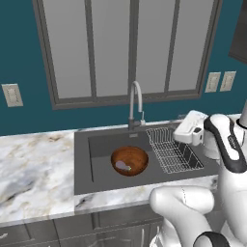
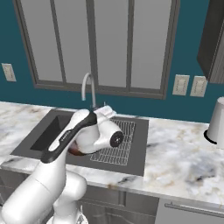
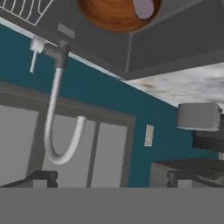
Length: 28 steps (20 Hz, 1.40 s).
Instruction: Pick the eggplant from the cabinet and place it in the bowl. Then pick the bowl and place it in the sink. Then turn on the sink facuet.
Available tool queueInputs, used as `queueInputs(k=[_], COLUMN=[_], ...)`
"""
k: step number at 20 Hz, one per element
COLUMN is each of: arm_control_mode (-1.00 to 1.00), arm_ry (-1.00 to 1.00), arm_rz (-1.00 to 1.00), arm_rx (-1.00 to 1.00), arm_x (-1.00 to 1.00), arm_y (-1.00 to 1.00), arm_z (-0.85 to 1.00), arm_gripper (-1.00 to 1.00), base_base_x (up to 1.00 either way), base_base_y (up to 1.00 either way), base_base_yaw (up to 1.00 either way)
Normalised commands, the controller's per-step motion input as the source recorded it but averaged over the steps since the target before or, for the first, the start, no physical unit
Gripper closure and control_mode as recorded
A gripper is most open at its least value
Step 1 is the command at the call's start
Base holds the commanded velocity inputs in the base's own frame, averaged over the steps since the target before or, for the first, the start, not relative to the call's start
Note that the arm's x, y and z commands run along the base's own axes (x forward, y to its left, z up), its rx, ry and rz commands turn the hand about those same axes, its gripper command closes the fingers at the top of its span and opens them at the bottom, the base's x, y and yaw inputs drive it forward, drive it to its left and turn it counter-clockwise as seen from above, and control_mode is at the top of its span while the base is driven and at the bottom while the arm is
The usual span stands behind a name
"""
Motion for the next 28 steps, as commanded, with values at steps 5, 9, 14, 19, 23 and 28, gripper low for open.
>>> queueInputs(k=[5,9,14,19,23,28], arm_control_mode=[-1.00,-1.00,-1.00,-1.00,-1.00,-1.00], arm_ry=[0.04,0.00,0.00,0.00,0.00,0.00], arm_rz=[-0.03,0.00,0.00,0.00,0.00,0.00], arm_rx=[0.21,0.01,0.00,0.00,0.00,0.00], arm_x=[0.57,0.46,0.64,0.62,0.61,0.69], arm_y=[-0.03,0.00,0.01,0.00,0.00,0.00], arm_z=[-0.20,-0.18,-0.27,-0.33,-0.38,-0.29], arm_gripper=[-1.00,-1.00,-1.00,-1.00,-1.00,-1.00], base_base_x=[0.00,0.00,0.00,0.00,0.00,0.00], base_base_y=[0.00,0.00,0.00,0.00,0.00,0.00], base_base_yaw=[0.00,0.00,0.00,0.00,0.00,0.00])
